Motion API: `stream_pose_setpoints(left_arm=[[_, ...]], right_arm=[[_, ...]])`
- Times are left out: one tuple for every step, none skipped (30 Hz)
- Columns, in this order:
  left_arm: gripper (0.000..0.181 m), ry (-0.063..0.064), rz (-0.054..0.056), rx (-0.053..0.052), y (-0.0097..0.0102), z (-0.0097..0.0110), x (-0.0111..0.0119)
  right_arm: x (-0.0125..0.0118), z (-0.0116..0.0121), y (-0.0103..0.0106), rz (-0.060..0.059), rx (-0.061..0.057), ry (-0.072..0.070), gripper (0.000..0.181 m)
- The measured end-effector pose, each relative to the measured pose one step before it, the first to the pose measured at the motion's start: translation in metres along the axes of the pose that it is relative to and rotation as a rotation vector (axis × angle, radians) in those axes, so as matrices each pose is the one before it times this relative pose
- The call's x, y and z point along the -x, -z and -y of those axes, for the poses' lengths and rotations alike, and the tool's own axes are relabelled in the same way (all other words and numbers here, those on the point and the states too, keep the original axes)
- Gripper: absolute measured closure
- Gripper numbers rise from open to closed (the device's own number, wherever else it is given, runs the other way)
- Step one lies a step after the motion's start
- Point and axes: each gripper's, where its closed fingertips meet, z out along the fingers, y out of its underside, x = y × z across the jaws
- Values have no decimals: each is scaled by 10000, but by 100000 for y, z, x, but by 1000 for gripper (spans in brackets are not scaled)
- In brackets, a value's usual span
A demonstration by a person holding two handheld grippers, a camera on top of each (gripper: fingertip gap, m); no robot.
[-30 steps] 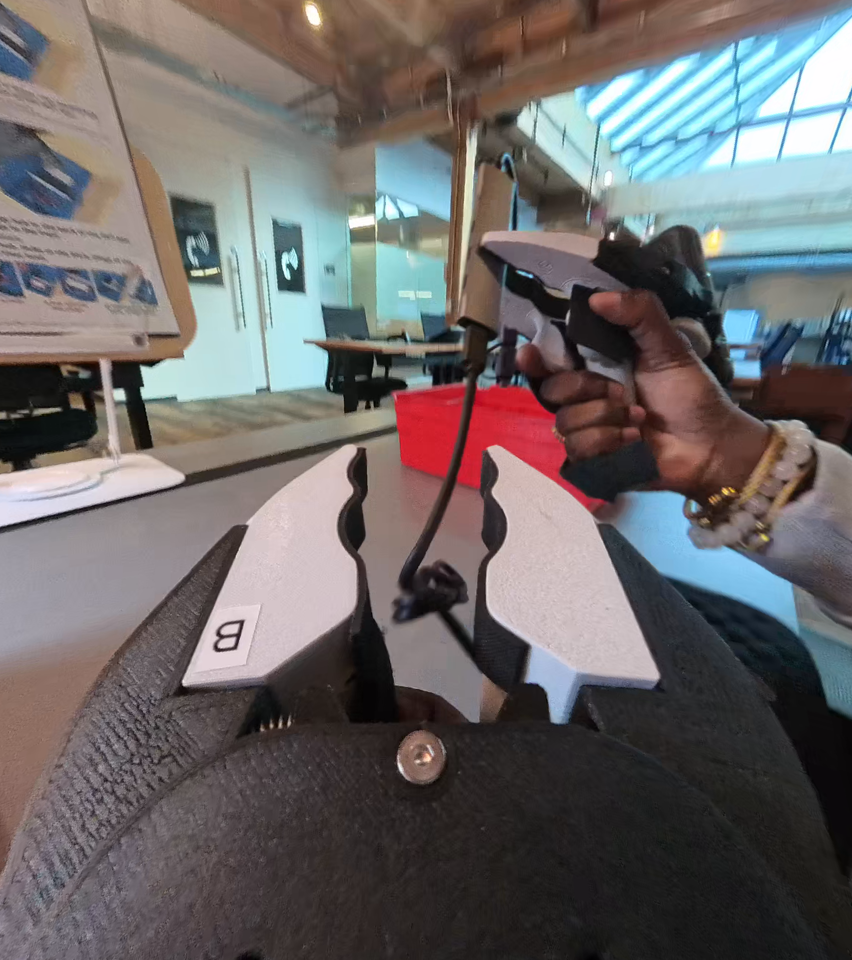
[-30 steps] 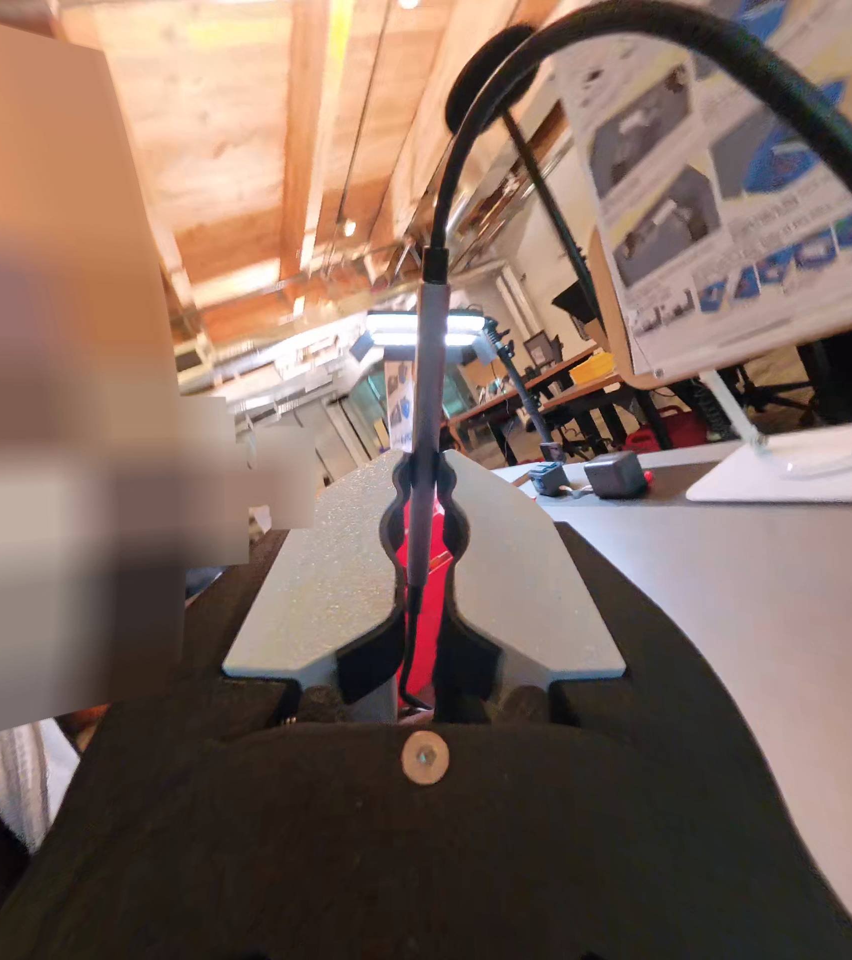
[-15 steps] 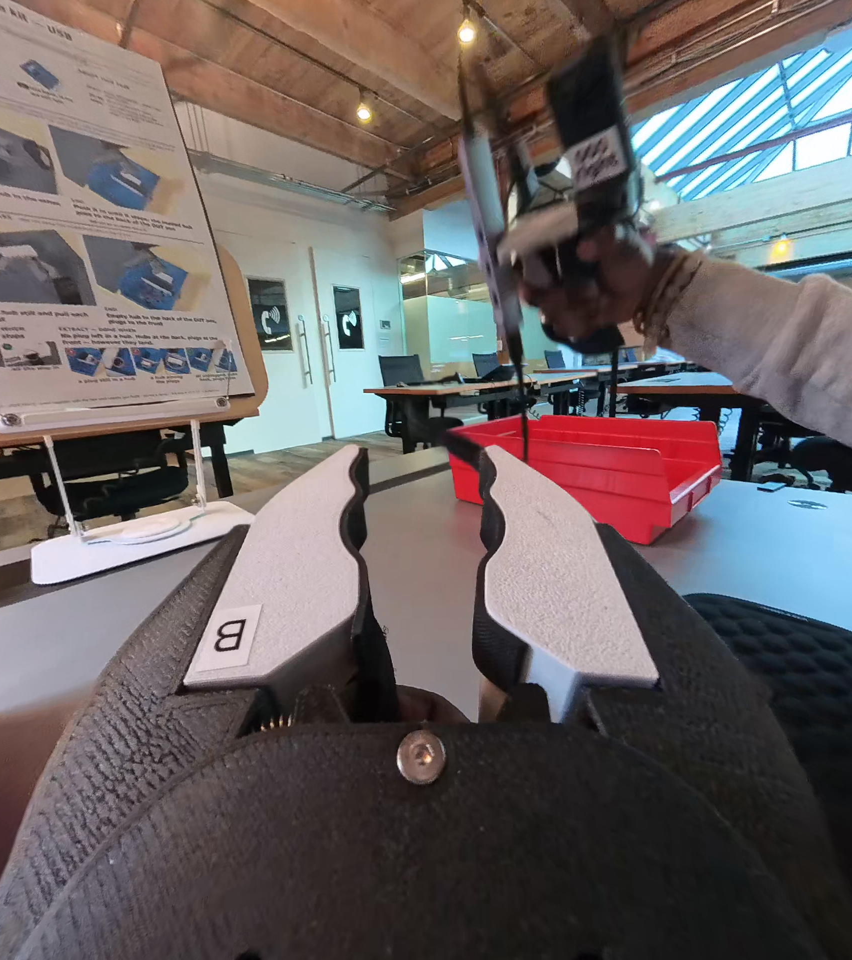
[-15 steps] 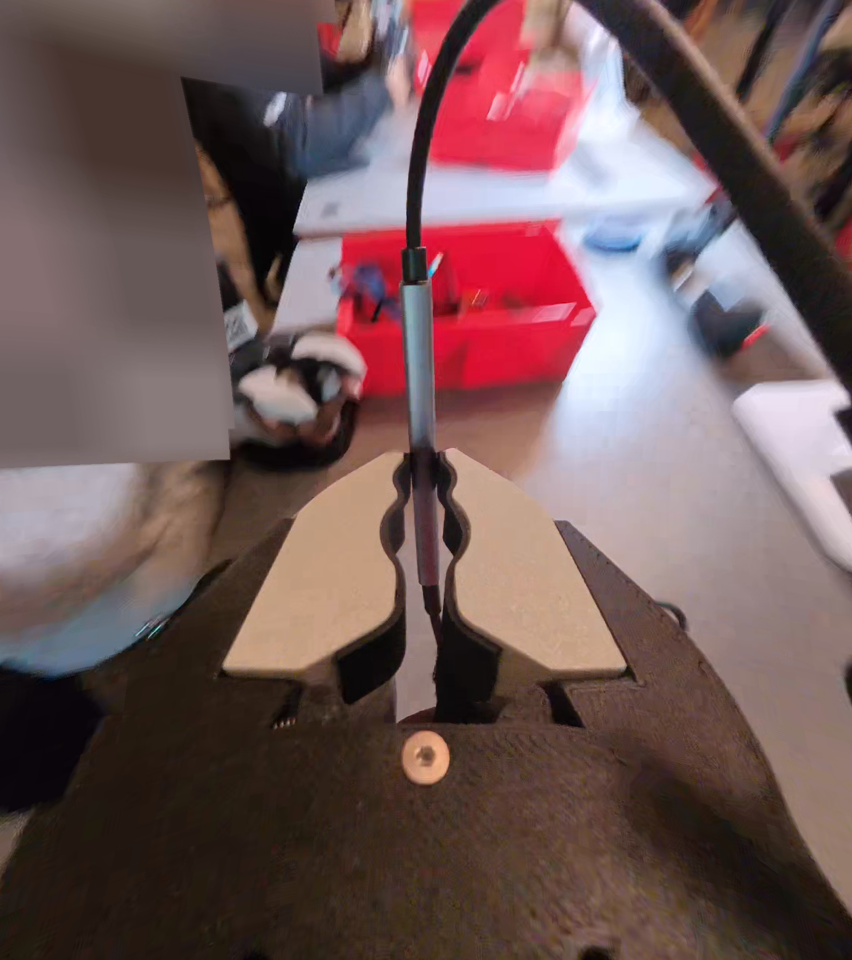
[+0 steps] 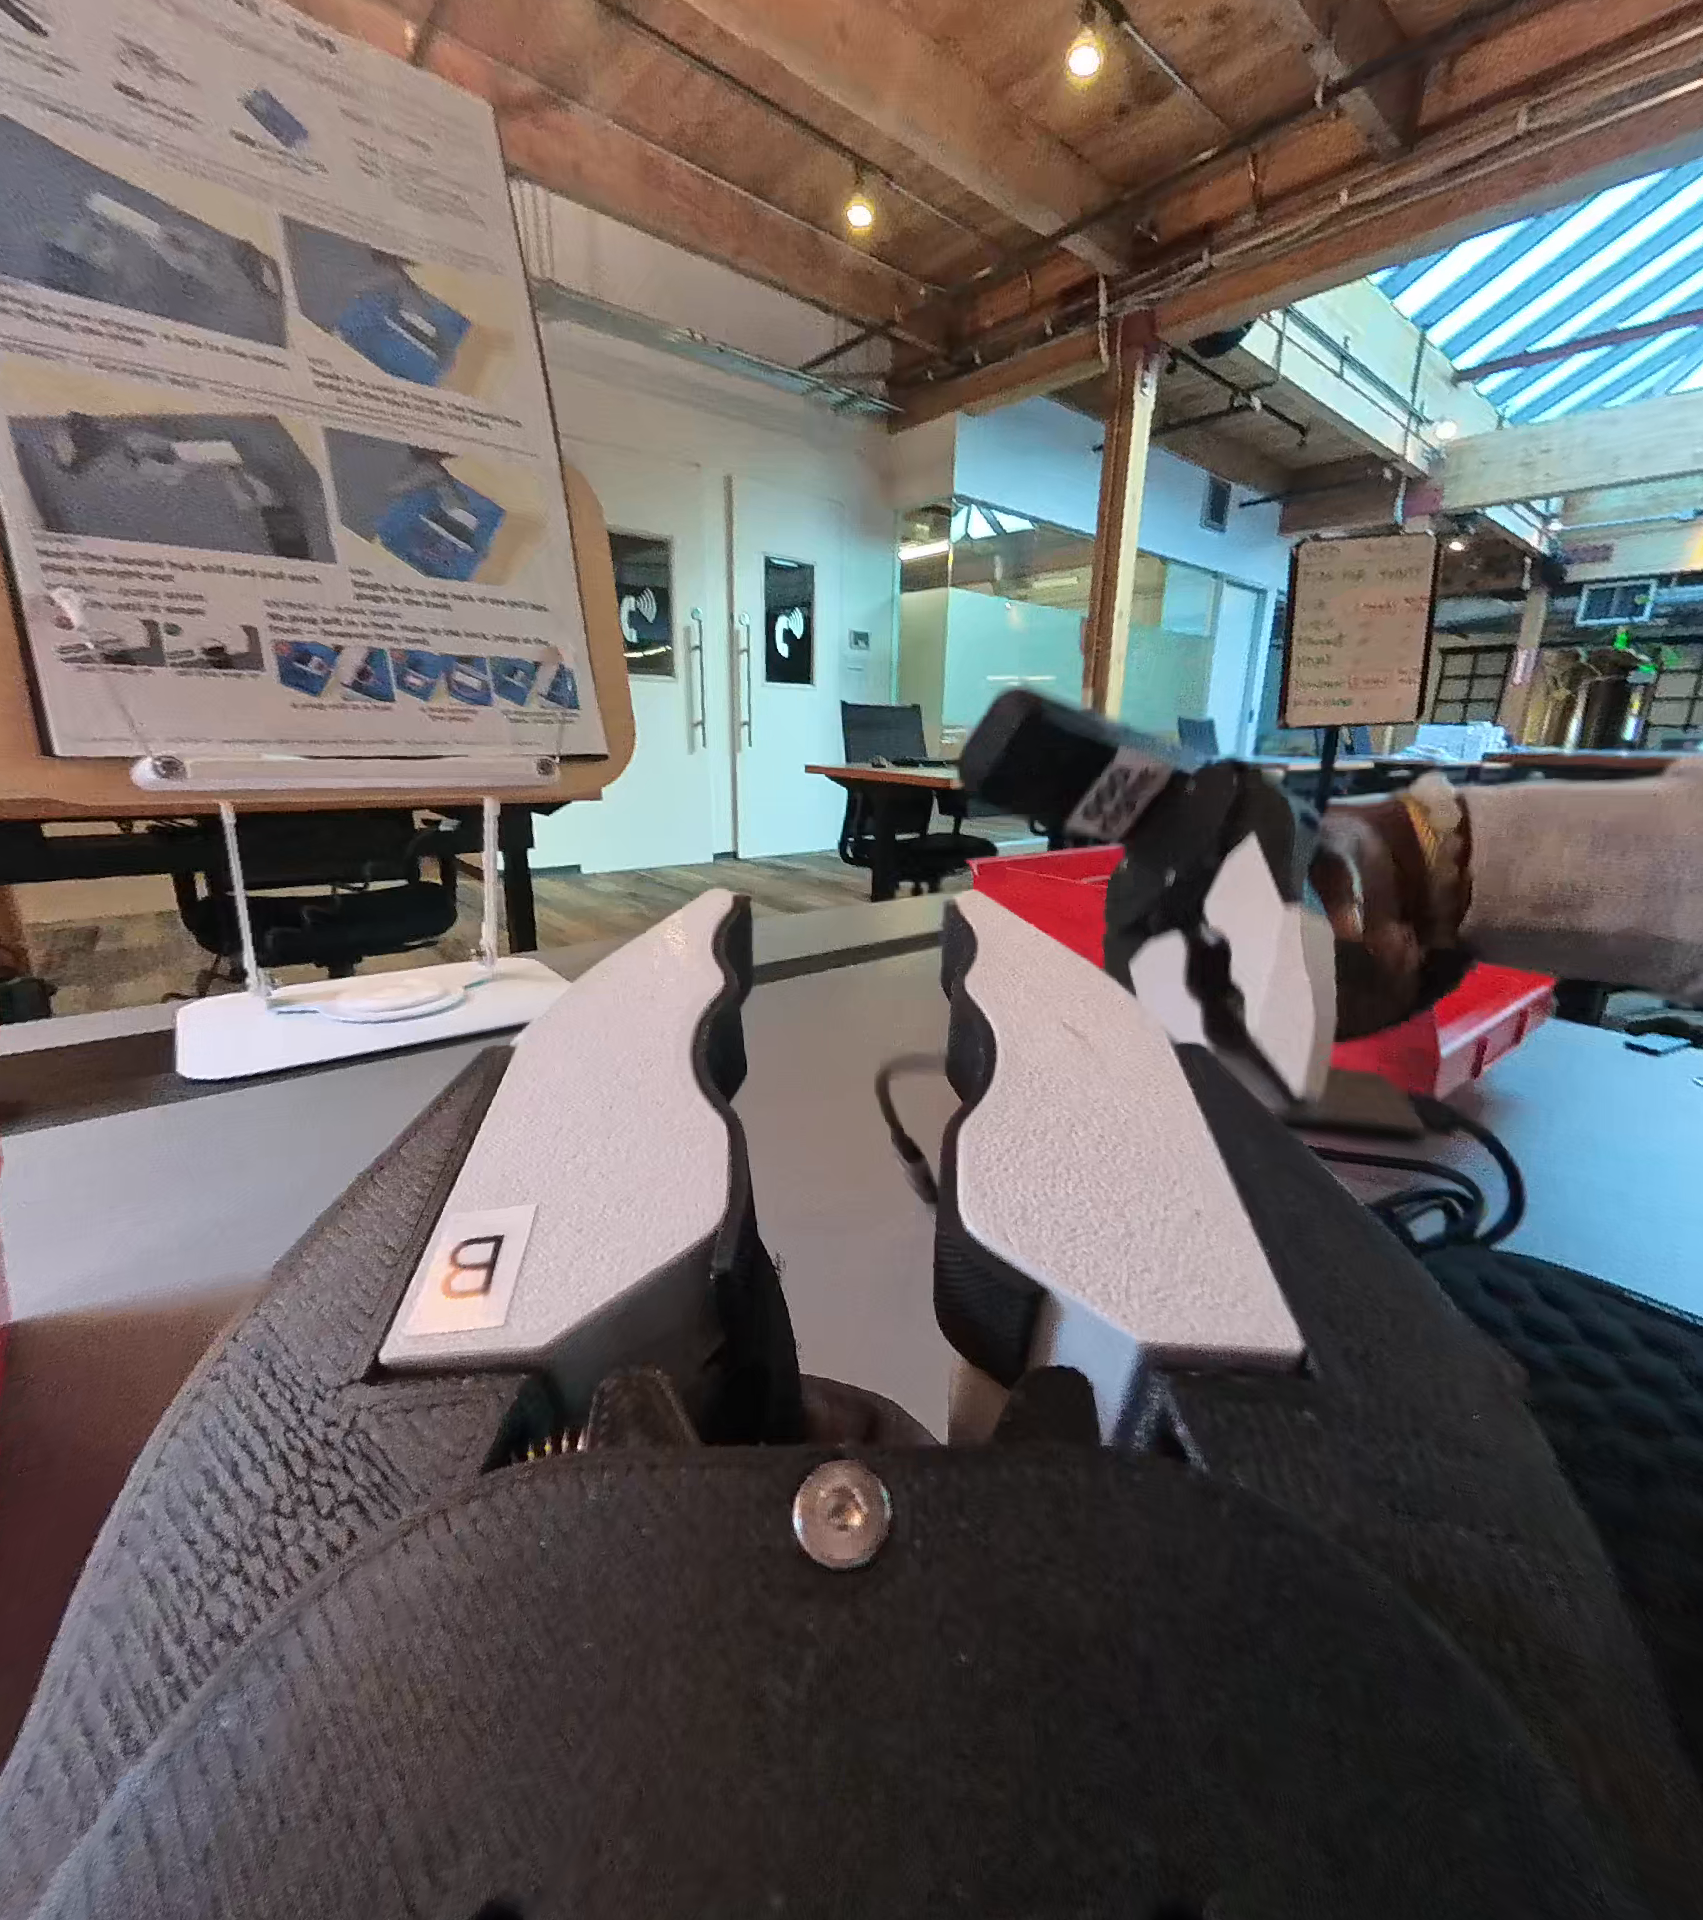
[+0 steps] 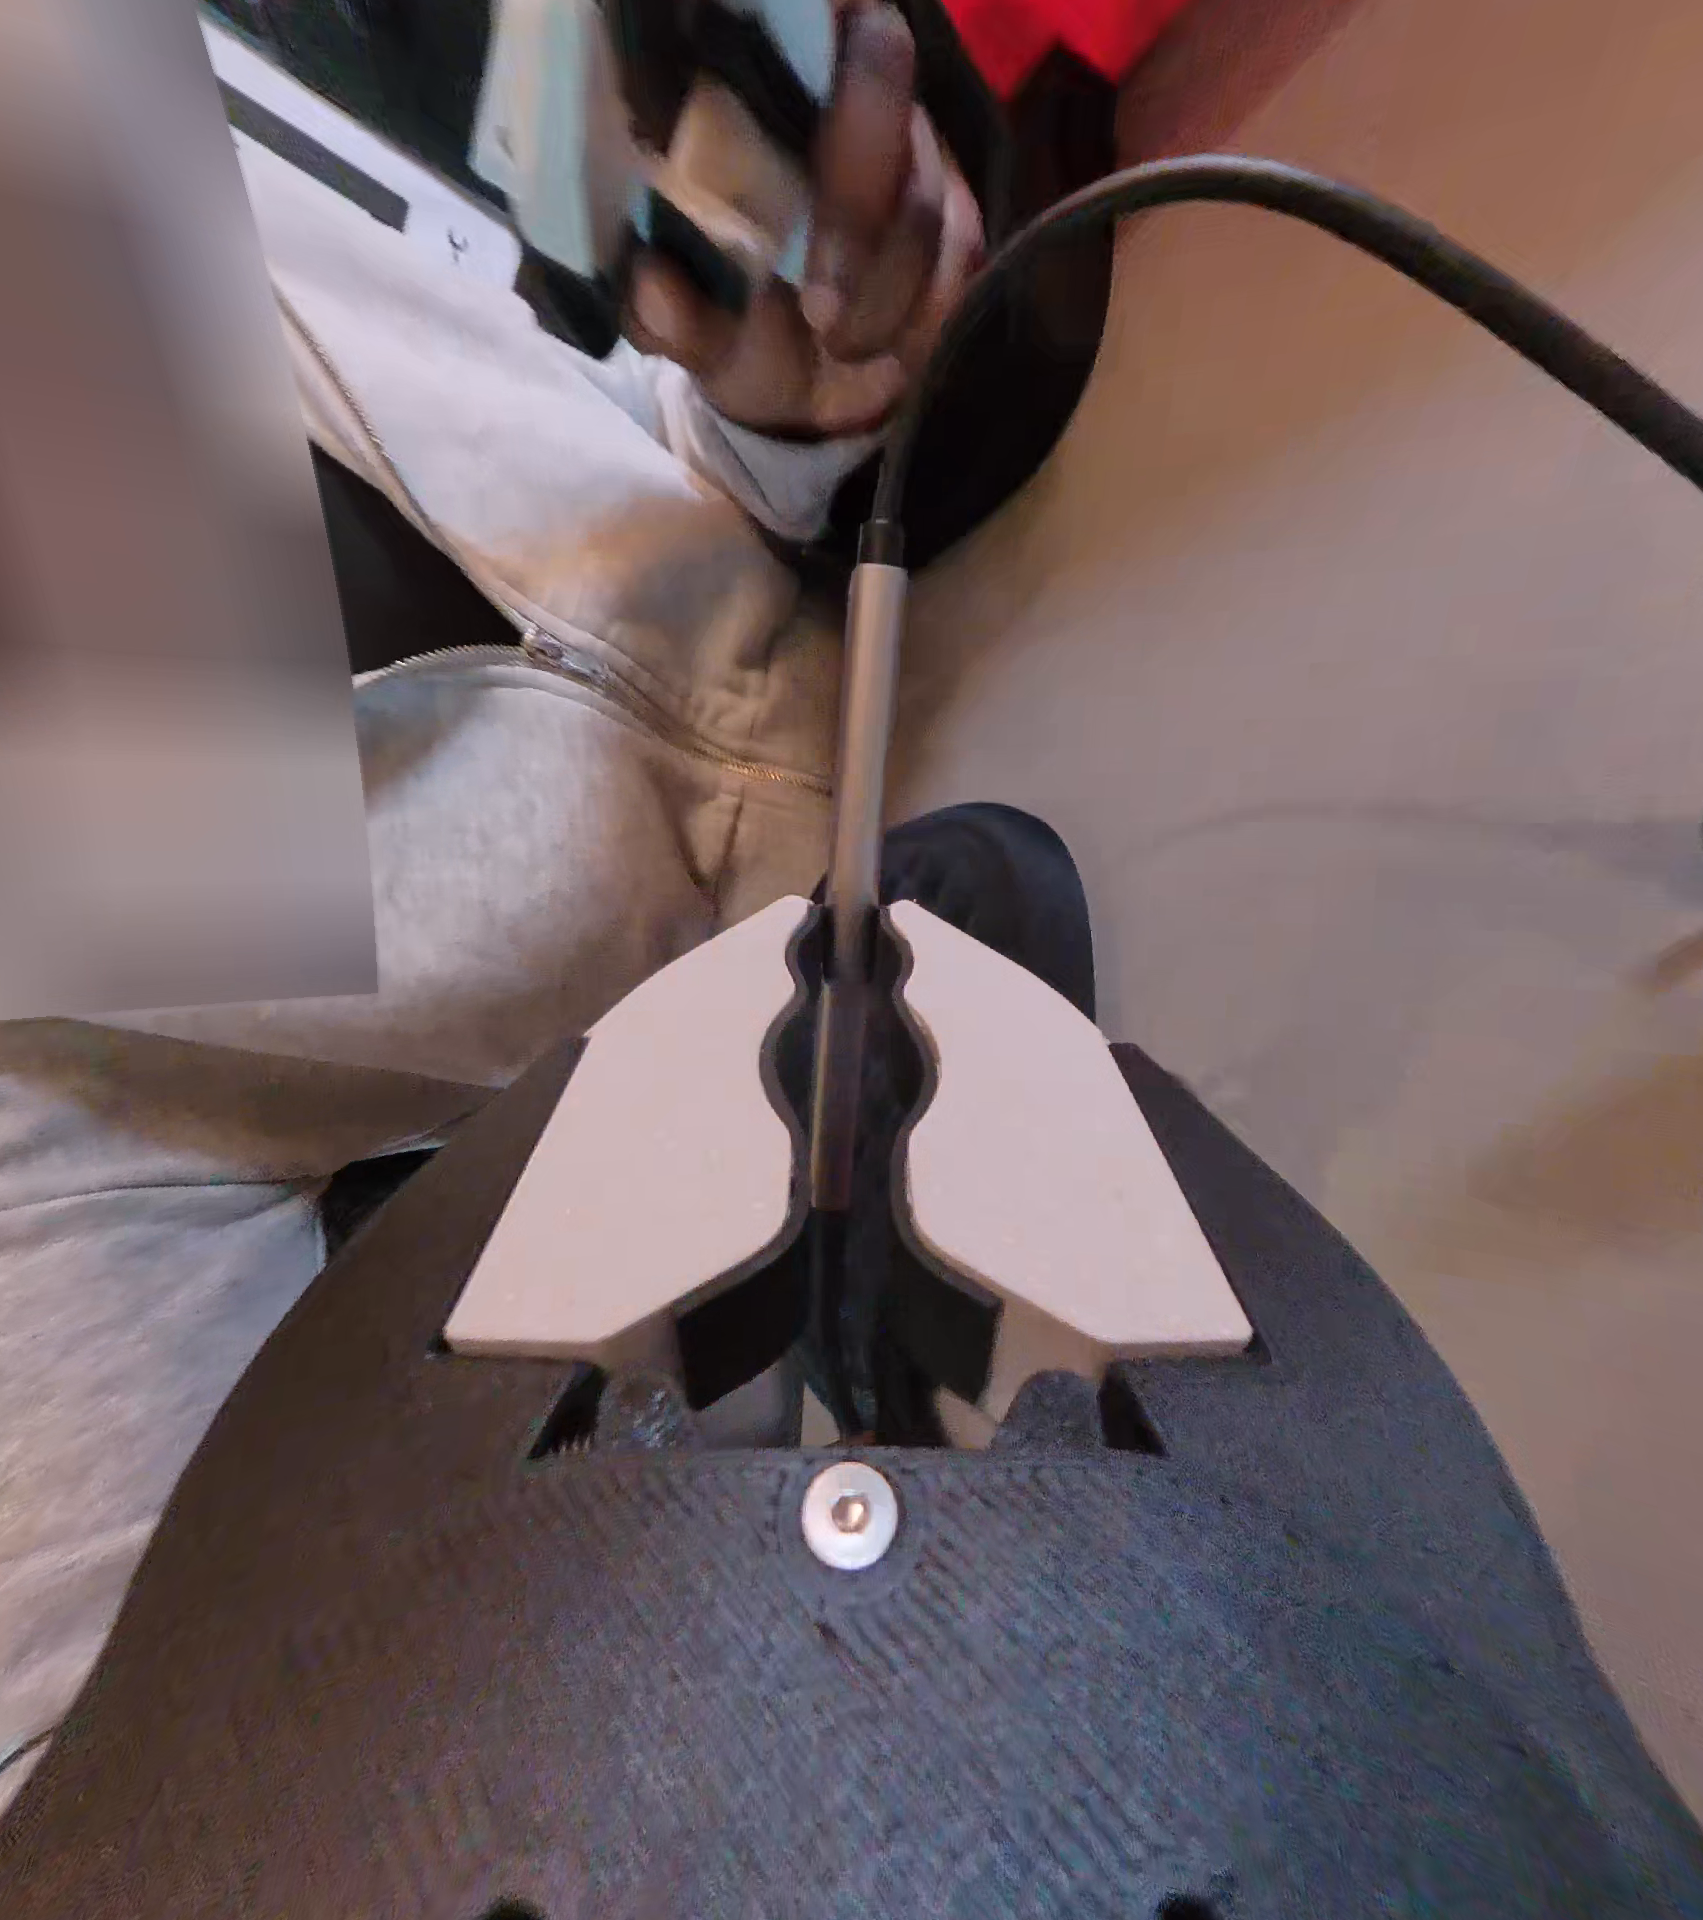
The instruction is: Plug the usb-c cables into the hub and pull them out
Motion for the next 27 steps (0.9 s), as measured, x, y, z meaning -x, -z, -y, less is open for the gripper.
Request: stream_pose_setpoints(left_arm=[[146, 21, 49, -58, 64, 99, 104], [147, 37, -18, -2, 16, -1, 3], [147, 51, -40, 60, -24, -119, -41], [147, 41, -22, 68, -38, -136, -19], [147, 21, -44, 60, -43, -115, -61], [147, 4, -30, 48, -25, -81, -56], [147, -21, 11, 9, -5, -16, 14], [147, -13, 2, -16, 22, 40, -6], [147, 18, -15, -8, 15, 7, -9], [147, 32, -9, 12, -2, -17, -1], [147, 27, -1, 21, -12, -45, 6], [147, 8, -8, 11, 6, -14, -2], [147, 4, -8, -3, -2, 4, -13], [147, 3, -19, -4, 5, 7, -33], [147, -6, -12, 14, -15, -27, -29], [147, -8, -5, 24, -8, -39, -17], [147, -4, 0, 13, -1, -31, 3], [147, -9, 2, 2, -5, -4, 2], [147, 0, 4, 0, -6, -3, -3], [147, 6, -9, 3, -5, -6, -10], [147, 1, -14, 14, -7, -34, -27], [147, -18, 0, 4, 0, -7, -24], [147, -26, -11, -6, -3, 17, -38], [147, -20, -23, 3, -7, -8, -59], [147, -22, -34, 11, -6, -29, -65], [147, -21, -48, 21, -20, -39, -107], [147, -17, -63, 25, -17, -45, -130]], right_arm=[[-354, -287, -712, 122, 182, -157, 173], [-179, -145, -590, 184, 102, -154, 173], [-286, -120, -472, 67, 92, -191, 173], [-394, -96, -383, -44, 43, -205, 173], [-303, -162, -390, 24, 34, -254, 173], [-286, -331, -436, 37, 97, -308, 173], [-488, -510, -467, -108, 184, -359, 173], [-760, -621, -472, -336, 252, -307, 173], [-808, -603, -439, -425, 233, -193, 173], [-97, -58, -231, -9, -113, -91, 173], [-43, 295, 45, -82, -325, 25, 173], [-463, 381, 222, -468, -380, 202, 171], [-750, 321, 359, -707, -362, 301, 170], [-563, 171, 373, -581, -262, 295, 167], [-71, 100, 358, -254, -224, 241, 161], [44, 138, 356, -166, -247, 133, 159], [-259, 126, 327, -373, -230, 66, 158], [-252, 51, 289, -398, -165, 180, 157], [-141, -8, 290, -361, -119, 330, 155], [-127, 11, 303, -392, -120, 358, 153], [-55, 32, 329, -343, -99, 297, 149], [92, 93, 327, -247, -90, 219, 143], [166, 180, 375, -202, -121, 166, 139], [228, 377, 431, -214, -234, 180, 139], [369, 660, 465, -187, -408, 260, 140], [546, 969, 477, -155, -591, 312, 140], [661, 1316, 461, -152, -797, 333, 140]])
